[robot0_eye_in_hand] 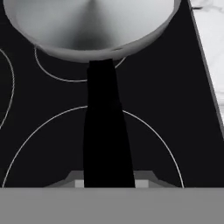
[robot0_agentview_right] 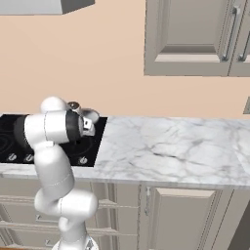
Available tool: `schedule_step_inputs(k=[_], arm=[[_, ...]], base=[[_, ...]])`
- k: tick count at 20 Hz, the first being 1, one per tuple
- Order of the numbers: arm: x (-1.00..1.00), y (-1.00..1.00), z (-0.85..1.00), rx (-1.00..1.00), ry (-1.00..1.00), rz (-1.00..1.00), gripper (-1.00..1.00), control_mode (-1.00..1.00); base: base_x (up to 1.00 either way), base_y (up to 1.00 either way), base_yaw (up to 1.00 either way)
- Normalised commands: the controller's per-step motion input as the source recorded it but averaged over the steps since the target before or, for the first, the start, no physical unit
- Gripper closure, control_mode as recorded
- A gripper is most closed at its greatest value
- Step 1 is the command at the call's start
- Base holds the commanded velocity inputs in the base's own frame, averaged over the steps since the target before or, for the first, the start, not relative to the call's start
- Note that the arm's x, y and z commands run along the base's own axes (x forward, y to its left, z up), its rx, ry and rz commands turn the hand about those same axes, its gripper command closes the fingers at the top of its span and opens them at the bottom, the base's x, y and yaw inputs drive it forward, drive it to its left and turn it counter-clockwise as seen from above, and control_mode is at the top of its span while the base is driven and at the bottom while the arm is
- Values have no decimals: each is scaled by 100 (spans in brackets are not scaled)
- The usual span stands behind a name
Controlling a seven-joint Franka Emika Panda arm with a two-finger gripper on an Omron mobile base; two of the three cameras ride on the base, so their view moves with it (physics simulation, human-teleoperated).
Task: Move the pot and pan from the stove into the sink.
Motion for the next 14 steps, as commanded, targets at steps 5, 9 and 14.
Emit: schedule_step_inputs(k=[5, 9, 14], arm=[[-39, -2, 59, 0, 13, 0, 100, -100], [-60, -11, 43, 0, 8, 1, 100, -100], [-78, -16, 31, 0, 3, 2, 100, -100]], base=[[0, 0, 0], [0, 0, 0], [0, 0, 0]])
